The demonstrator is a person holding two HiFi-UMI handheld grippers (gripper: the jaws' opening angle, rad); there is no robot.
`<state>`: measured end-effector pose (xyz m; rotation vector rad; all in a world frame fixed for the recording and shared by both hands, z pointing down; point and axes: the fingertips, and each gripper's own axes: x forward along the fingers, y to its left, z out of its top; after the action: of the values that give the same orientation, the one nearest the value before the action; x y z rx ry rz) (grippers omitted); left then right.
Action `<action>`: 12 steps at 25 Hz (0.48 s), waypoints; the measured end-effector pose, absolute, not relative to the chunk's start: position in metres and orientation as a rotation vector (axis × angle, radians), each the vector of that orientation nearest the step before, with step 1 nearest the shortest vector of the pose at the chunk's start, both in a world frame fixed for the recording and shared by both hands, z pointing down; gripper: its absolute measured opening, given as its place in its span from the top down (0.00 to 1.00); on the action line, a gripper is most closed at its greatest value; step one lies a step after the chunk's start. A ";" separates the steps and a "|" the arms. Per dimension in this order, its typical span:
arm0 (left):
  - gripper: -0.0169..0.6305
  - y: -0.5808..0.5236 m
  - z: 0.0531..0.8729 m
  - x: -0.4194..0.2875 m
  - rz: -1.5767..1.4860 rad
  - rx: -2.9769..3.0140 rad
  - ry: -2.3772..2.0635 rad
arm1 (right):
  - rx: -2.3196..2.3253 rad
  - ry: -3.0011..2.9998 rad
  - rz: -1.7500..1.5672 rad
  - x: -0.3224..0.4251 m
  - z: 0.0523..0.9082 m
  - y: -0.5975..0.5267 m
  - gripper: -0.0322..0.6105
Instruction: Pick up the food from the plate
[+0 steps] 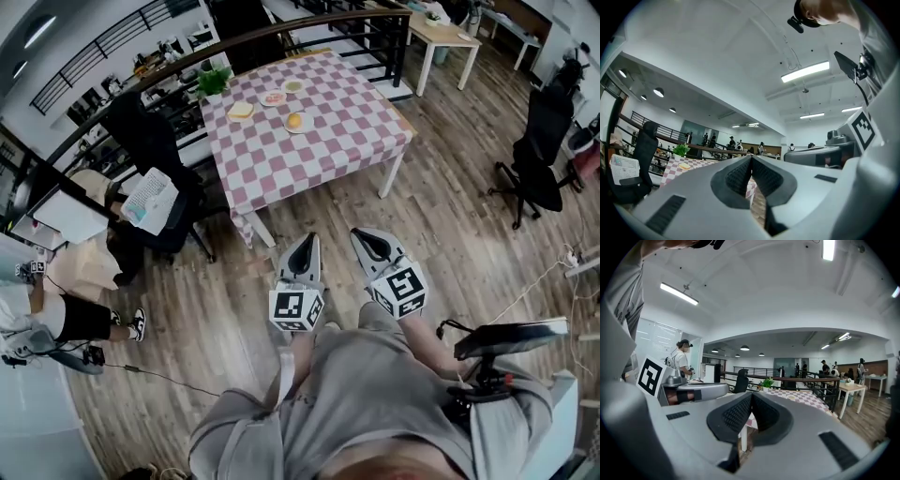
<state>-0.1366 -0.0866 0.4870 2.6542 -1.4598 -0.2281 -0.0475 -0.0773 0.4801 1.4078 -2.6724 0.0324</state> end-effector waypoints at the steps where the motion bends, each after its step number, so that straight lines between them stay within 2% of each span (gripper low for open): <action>1: 0.96 -0.091 0.487 -0.136 -0.230 2.656 -1.452 | 1.418 -2.663 0.038 -0.046 0.481 -0.082 0.93; 12: 0.96 -0.167 0.471 -0.147 -0.268 2.659 -1.528 | 1.413 -2.711 0.009 -0.056 0.471 -0.172 0.93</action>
<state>-0.1475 -0.1675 0.4714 2.6591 -1.5279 -0.2679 -0.0559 -0.1715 0.4709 1.4127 -2.7111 0.0089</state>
